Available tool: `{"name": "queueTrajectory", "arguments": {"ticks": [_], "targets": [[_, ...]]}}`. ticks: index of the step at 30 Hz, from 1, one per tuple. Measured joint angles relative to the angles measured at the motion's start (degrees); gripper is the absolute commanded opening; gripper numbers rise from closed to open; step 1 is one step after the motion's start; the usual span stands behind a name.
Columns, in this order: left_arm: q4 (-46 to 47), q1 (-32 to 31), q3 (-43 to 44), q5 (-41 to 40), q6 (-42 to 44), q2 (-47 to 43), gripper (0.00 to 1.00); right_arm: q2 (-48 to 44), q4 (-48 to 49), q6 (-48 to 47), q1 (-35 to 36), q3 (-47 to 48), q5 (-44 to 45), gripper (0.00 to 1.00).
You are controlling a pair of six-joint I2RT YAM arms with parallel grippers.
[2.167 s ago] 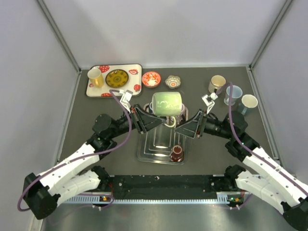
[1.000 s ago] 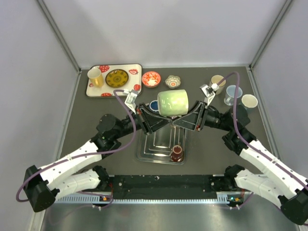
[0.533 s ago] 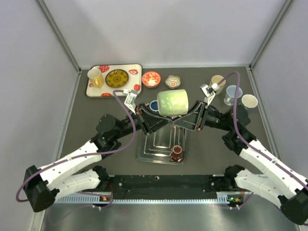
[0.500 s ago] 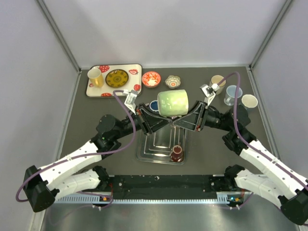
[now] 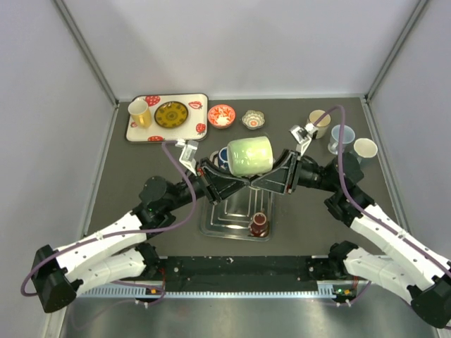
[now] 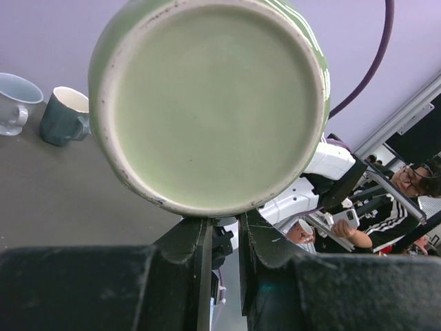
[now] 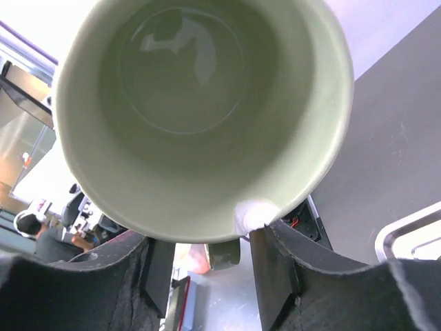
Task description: Turn the mug right side up
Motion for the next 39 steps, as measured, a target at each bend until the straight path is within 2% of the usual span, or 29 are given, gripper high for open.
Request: {"name": "queueTrajectory", "arguments": {"ticks": [4, 12, 23, 26, 27, 29, 30, 31, 38, 39], "targets": [[2.23, -0.24, -2.91, -1.03, 0.20, -1.40, 0.00, 0.68, -0.76, 0.42, 0.00, 0.00, 0.02, 0.52], [5.42, -0.57, -5.70, -2.84, 0.66, -4.35, 0.00, 0.72, -0.07, 1.22, 0.00, -0.04, 0.44, 0.51], [8.17, -0.83, -5.68, -2.97, 0.94, -3.50, 0.00, 2.97, 1.09, 1.86, 1.27, -0.04, 0.20, 0.49], [8.24, -0.85, -5.68, -3.37, 0.94, -2.95, 0.00, 3.85, 1.44, 2.25, 1.75, 0.13, -0.07, 0.40], [8.37, -0.81, -5.68, -3.63, 0.92, -2.93, 0.00, 4.11, 1.75, 2.29, 1.79, 0.46, -0.11, 0.30], [8.81, -0.81, -5.68, -3.87, 1.07, -2.91, 0.00, 4.39, 2.45, 2.54, 2.01, 1.14, -0.42, 0.19], [8.94, -0.79, -5.68, -4.00, 1.07, -2.91, 0.00, 4.48, 2.82, 2.69, 2.25, 1.49, -0.57, 0.07], [9.16, -0.79, -5.68, -4.11, 0.96, -2.89, 0.00, 4.50, 3.21, 2.62, 2.38, 1.73, -0.63, 0.02], [11.17, -0.81, -5.49, -4.22, -0.50, -2.82, 0.00, 5.07, 5.92, 2.62, 2.73, 2.27, -1.14, 0.00], [11.17, -0.81, -5.49, -4.26, -0.50, -2.80, 0.03, 5.05, 5.92, 2.60, 2.73, 2.27, -1.09, 0.00]]}}
